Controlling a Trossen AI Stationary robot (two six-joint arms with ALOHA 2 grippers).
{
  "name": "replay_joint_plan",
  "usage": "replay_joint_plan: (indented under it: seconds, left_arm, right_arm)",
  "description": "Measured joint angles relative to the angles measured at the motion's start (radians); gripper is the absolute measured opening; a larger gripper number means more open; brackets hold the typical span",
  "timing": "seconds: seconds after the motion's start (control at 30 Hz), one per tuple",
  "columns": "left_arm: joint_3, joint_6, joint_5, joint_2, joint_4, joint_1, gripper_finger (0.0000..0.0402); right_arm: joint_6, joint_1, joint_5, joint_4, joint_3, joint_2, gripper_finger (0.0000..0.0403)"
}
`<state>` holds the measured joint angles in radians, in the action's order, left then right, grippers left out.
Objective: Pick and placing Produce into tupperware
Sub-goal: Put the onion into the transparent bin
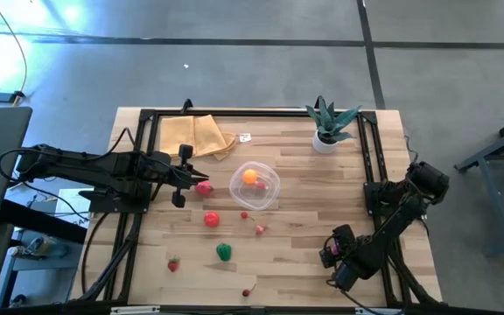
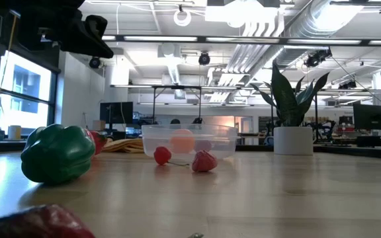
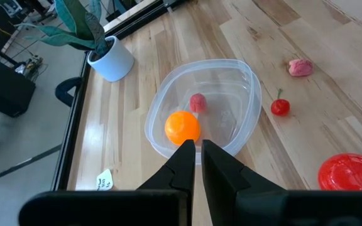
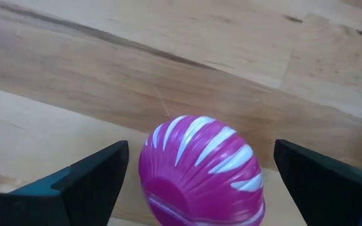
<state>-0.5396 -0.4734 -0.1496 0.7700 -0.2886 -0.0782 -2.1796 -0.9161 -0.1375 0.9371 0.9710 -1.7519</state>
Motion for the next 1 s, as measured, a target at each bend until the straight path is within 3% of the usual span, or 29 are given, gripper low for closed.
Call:
replay_joint_plan:
  seconds: [1.0]
  left_arm:
    - [0.000, 0.000, 0.000, 0.000, 0.000, 0.000, 0.0019]
  right_arm:
    - [-0.019, 0.000, -0.015, -0.018, 0.000, 0.000, 0.0259]
